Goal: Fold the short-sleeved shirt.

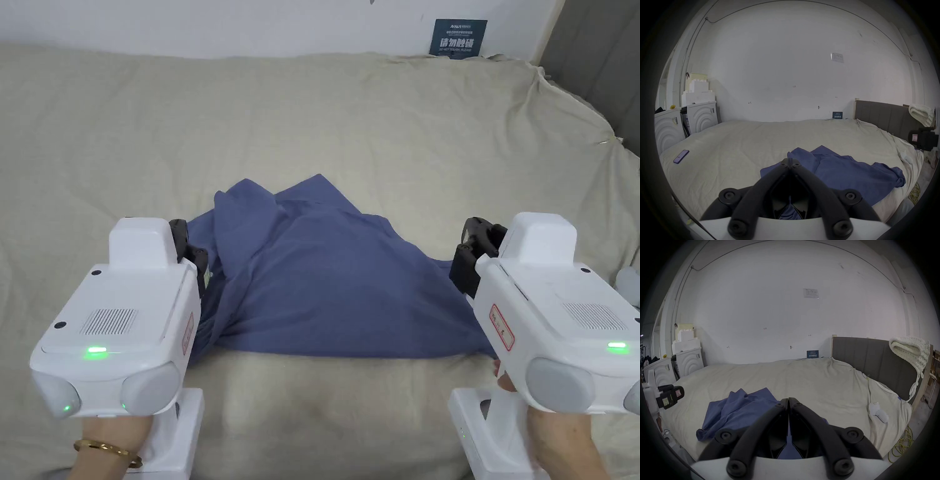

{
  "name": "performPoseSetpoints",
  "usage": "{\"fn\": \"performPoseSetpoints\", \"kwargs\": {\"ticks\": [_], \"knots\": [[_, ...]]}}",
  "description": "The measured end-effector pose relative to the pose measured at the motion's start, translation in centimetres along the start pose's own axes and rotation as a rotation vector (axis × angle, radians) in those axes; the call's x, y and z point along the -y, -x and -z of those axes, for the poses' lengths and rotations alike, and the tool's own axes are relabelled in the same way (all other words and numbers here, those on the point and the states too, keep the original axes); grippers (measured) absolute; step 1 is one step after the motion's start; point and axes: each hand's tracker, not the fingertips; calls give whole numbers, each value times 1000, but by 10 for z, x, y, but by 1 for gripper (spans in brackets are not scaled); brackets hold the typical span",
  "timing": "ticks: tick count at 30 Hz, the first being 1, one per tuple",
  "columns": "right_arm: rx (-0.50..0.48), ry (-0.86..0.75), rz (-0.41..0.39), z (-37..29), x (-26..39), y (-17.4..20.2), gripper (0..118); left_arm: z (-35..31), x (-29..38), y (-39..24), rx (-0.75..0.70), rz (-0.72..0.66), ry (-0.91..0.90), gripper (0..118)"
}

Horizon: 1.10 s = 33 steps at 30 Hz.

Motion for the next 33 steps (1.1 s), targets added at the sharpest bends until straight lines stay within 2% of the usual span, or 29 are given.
{"fn": "performPoseSetpoints", "kwargs": {"ticks": [4,11,14,19,27,28,30,32,33], "knots": [[-2,32,-4,8,4,-2,0,4,0,3,7,-67,23,0],[-16,50,-6,12,7,-4,0,14,-1,9,15,-44,55,0],[-19,57,-13,18,8,-3,0,25,-2,18,6,-79,113,0],[-29,65,-4,24,8,-2,0,65,-19,39,16,-140,321,0],[-53,95,-20,41,12,-3,0,147,-51,61,64,-221,535,1],[-52,98,-19,42,12,-4,0,158,-54,62,55,-231,567,9],[-52,103,-19,43,12,-5,0,181,-56,63,25,-251,638,55],[-49,111,-22,45,13,-6,0,200,-53,62,21,-208,728,100],[-49,114,-22,47,14,-7,0,208,-52,60,11,-186,754,107]]}}
